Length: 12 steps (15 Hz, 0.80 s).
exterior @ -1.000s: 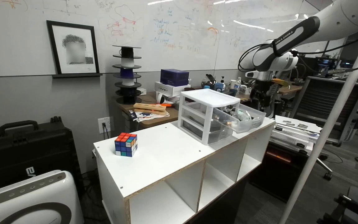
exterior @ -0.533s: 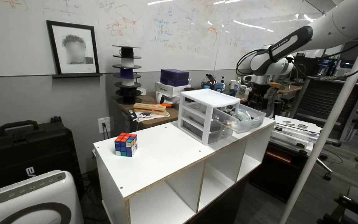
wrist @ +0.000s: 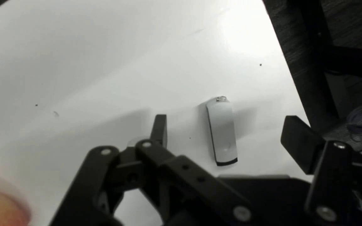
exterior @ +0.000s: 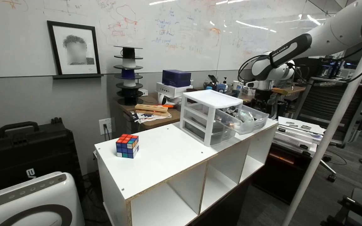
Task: Pick up two objects from the table, put them in the open drawer and close it
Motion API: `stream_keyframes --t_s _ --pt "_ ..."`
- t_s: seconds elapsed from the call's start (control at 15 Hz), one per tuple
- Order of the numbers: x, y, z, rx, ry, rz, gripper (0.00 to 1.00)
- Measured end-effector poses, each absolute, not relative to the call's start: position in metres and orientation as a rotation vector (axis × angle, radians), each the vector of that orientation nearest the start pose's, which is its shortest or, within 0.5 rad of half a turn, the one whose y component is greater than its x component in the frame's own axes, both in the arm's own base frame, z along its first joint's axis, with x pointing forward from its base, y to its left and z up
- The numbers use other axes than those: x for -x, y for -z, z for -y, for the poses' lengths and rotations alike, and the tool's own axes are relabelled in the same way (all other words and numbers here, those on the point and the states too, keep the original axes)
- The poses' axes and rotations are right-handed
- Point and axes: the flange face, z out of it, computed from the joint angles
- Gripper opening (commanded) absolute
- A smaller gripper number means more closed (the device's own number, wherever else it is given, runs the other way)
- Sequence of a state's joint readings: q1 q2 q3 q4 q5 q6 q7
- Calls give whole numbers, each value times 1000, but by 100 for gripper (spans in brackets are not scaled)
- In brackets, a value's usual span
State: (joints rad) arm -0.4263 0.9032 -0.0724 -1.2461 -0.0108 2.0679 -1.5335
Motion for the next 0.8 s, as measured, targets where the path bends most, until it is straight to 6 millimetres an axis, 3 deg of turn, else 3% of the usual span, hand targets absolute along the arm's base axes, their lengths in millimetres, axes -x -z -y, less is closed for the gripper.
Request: stream_keyframes --t_s 0.2,0.47,0.8 --pt "-661 -199 346 2659 -188 1583 38" --pt "-667 -205 347 2667 -189 1603 9" --pt "-668 -205 345 2665 -190 1608 11"
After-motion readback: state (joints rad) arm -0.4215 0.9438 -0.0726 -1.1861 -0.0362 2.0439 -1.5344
